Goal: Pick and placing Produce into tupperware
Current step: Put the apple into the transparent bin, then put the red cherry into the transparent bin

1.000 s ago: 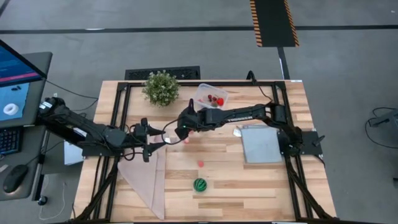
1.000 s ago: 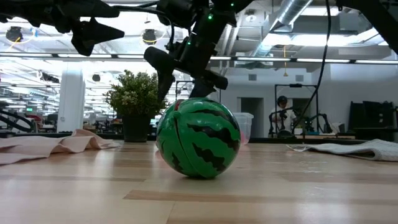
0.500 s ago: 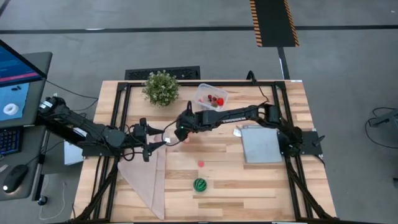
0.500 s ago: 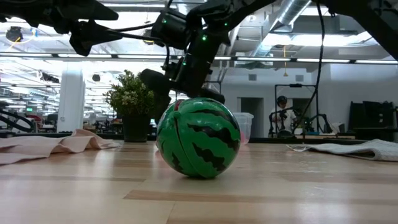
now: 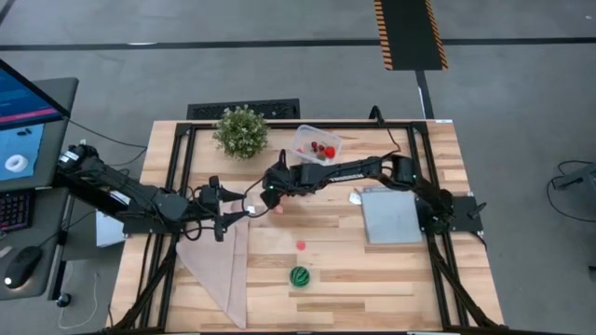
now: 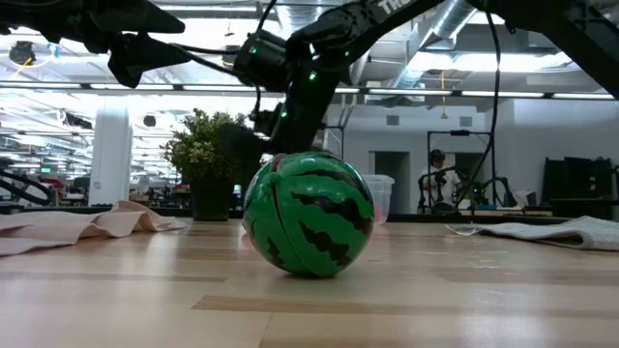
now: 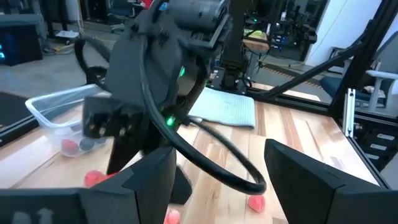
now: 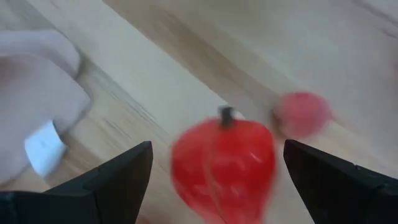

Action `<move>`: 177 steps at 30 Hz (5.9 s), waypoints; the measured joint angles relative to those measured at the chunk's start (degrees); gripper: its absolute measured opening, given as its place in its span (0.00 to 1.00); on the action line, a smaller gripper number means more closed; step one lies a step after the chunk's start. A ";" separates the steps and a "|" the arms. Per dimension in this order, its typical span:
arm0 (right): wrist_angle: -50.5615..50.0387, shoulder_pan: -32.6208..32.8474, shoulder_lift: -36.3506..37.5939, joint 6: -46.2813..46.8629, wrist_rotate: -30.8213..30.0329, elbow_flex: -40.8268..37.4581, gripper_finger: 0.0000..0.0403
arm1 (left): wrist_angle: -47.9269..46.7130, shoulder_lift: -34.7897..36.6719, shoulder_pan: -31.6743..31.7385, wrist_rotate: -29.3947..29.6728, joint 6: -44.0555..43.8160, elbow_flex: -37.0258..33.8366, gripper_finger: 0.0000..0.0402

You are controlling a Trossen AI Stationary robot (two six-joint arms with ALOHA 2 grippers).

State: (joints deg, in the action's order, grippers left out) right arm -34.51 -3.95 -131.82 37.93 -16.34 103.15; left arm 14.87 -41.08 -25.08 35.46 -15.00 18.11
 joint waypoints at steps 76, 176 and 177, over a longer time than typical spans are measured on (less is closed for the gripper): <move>-42.02 -16.05 -0.60 -6.49 -7.42 23.37 0.84 | -2.34 -0.02 -0.02 -0.11 -0.20 0.00 0.59; -25.93 -3.82 -0.60 -18.47 13.99 3.28 0.70 | -1.85 -0.14 0.00 -0.06 -0.11 0.02 0.59; -25.91 -3.82 -0.60 -18.45 14.02 3.28 0.67 | -1.86 -0.17 0.00 -0.04 -0.11 0.02 0.59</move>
State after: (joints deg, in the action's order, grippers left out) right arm -60.42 -7.77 -132.42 19.49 -2.32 106.43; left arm 13.01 -41.25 -25.08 35.42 -15.11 18.13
